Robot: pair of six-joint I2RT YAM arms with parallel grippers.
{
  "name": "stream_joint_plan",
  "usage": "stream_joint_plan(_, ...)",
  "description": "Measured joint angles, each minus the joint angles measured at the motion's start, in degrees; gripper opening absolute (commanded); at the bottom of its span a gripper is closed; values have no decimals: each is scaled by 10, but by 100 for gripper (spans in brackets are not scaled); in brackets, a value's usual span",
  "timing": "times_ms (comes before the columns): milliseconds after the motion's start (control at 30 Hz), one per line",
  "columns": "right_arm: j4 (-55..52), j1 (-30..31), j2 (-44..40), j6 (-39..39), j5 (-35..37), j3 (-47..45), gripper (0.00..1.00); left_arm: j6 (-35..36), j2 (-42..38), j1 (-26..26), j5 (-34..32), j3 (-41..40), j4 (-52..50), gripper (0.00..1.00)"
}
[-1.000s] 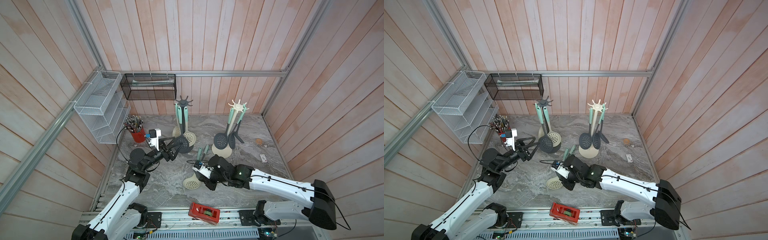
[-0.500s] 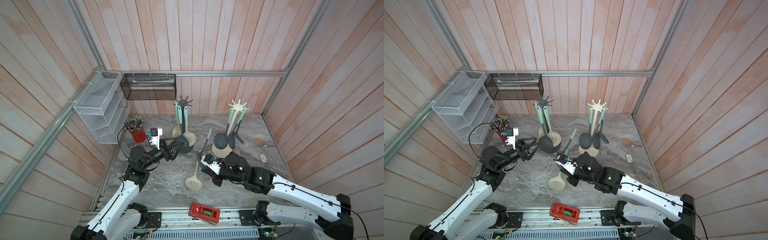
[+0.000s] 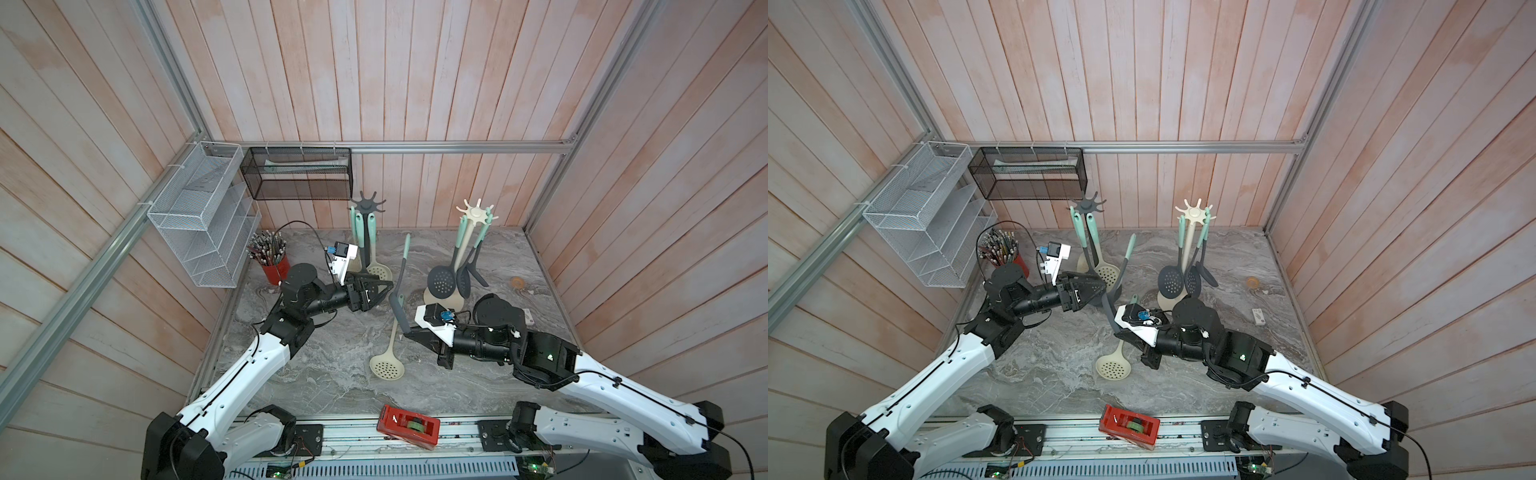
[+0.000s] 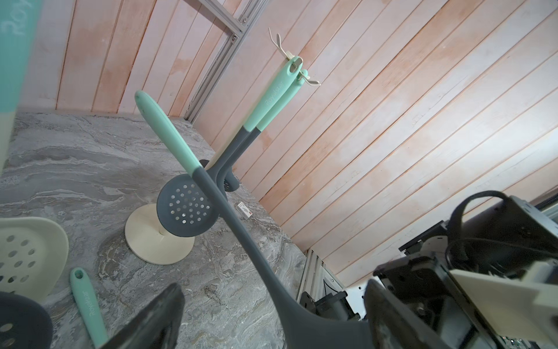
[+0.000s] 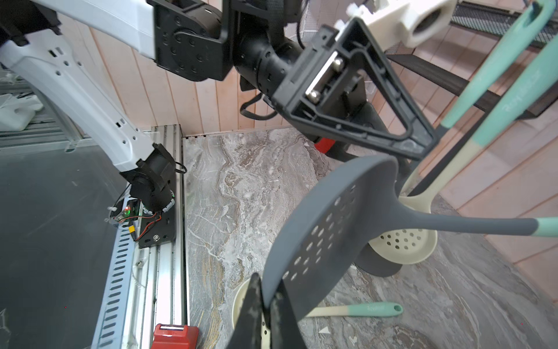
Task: Hang the skimmer on the kitchen utensil rack
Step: Pick up the skimmer from the center of the board.
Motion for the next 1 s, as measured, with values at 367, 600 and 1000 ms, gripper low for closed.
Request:
stream_joint_plan(367, -47, 0, -26, -6, -57, -4, 0, 16, 60, -48, -32, 42, -83, 84)
stream_joint_plan(600, -53, 0, -32, -7, -67, -6, 0, 48, 93, -80, -66, 94, -139, 68)
stream_joint_plan(1000, -91, 7, -15, -14, -56, -11, 0, 63, 123, -104, -118, 114, -198, 23)
